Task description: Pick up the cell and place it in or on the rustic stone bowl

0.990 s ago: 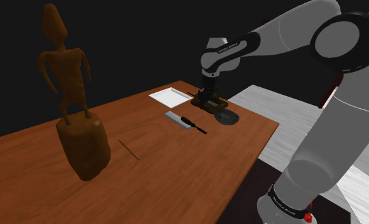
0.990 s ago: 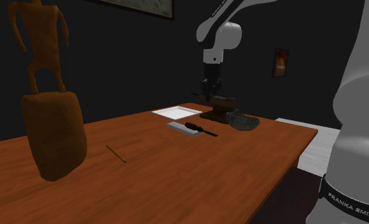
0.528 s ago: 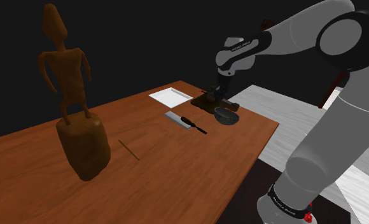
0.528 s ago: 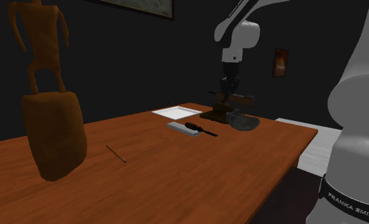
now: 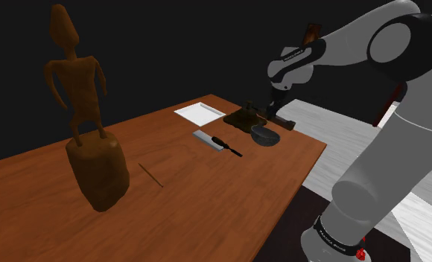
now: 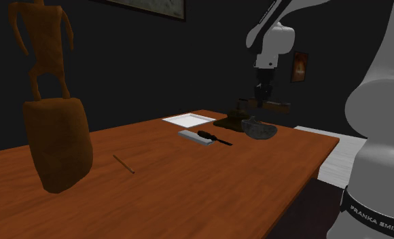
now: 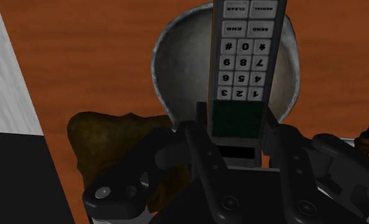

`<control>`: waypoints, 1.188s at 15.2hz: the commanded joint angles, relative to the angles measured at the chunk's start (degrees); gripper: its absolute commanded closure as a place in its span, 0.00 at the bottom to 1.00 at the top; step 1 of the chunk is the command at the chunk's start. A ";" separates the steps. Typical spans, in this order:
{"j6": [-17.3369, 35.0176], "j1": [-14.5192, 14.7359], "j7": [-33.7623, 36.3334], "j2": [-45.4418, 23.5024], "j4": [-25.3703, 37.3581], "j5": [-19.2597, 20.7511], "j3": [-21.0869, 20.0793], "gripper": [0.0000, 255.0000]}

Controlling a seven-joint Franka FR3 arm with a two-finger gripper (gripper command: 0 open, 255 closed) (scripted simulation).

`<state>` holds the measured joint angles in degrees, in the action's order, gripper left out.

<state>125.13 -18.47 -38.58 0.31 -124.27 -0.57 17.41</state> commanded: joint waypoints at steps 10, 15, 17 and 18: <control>8.16 -0.35 -2.01 -4.76 -3.63 -2.06 0.17 1.00; 8.81 -0.38 -2.16 -5.21 -3.87 -2.27 0.15 1.00; 8.81 -0.38 -2.16 -5.21 -3.87 -2.27 0.15 1.00; 8.81 -0.38 -2.16 -5.21 -3.87 -2.27 0.15 1.00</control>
<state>133.93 -18.85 -40.74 -4.90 -128.15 -2.83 17.56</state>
